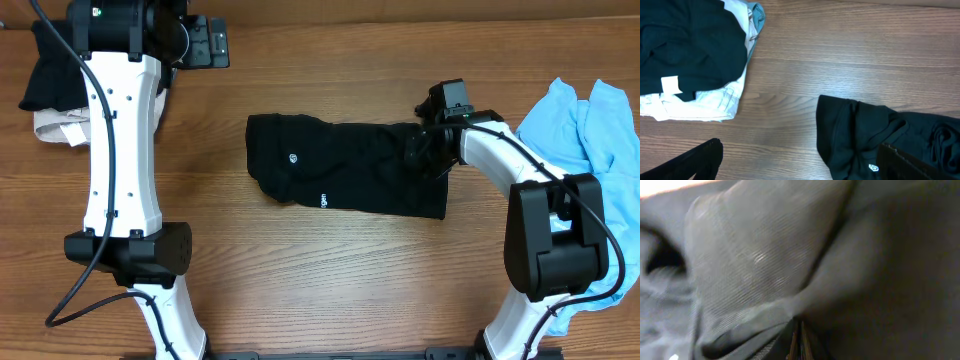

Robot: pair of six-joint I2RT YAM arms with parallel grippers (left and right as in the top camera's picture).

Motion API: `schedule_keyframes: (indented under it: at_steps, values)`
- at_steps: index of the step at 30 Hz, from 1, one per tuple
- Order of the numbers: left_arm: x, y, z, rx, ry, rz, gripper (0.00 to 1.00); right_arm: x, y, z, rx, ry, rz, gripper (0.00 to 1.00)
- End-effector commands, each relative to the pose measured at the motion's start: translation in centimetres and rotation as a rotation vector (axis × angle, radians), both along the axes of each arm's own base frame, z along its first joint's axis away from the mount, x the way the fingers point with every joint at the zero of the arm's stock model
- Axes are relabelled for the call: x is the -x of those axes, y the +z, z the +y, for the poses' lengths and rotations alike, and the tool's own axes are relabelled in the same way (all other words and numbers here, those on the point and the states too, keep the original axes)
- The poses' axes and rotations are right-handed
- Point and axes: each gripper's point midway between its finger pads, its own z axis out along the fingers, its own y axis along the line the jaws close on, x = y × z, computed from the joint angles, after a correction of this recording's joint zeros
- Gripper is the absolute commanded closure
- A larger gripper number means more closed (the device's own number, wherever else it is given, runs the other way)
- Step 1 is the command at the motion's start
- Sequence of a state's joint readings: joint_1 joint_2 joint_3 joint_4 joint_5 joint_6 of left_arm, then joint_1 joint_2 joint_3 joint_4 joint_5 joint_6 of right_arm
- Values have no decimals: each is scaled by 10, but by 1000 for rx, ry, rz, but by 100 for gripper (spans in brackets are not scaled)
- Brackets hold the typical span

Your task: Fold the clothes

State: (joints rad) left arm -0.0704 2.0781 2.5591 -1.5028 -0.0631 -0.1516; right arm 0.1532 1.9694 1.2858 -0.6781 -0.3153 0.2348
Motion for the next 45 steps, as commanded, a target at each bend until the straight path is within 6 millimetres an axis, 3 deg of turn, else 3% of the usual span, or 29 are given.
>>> schedule_keyframes:
  at_steps: [1, 6, 12, 16, 19, 24, 28, 30, 36, 45]
  values:
    - [-4, -5, -1, 15, 5, 8, 0, 12, 7, 25, -142, 78, 29, 93]
    - [-6, -4, -1, 16, 5, -6, 0, 24, 25, 47, -268, 161, 30, 93]
    - [-7, -3, -1, 16, 6, -8, 0, 63, 20, 66, -240, 277, 132, 93]
    - [-7, -3, -1, 16, 5, -8, 0, 71, 14, 72, -179, 310, 141, 93]
    - [-7, -3, -1, 16, 5, -9, 0, 62, 22, 72, -172, 306, 121, 93]
    - [-7, -3, -1, 15, 5, -9, 0, 26, 75, 59, -184, 260, 15, 93]
    - [-8, -2, -1, 13, 7, -15, 0, -6, 121, 36, -178, 191, -96, 92]
    - [-10, -1, -1, 13, 7, -23, 0, -18, 126, 22, -150, 144, -124, 92]
    - [-14, 1, -2, 20, 8, -43, 0, -33, 105, -19, 5, 6, -110, 89]
    - [-14, 2, -2, 21, 8, -45, 0, -46, 50, -16, 36, 12, -56, 94]
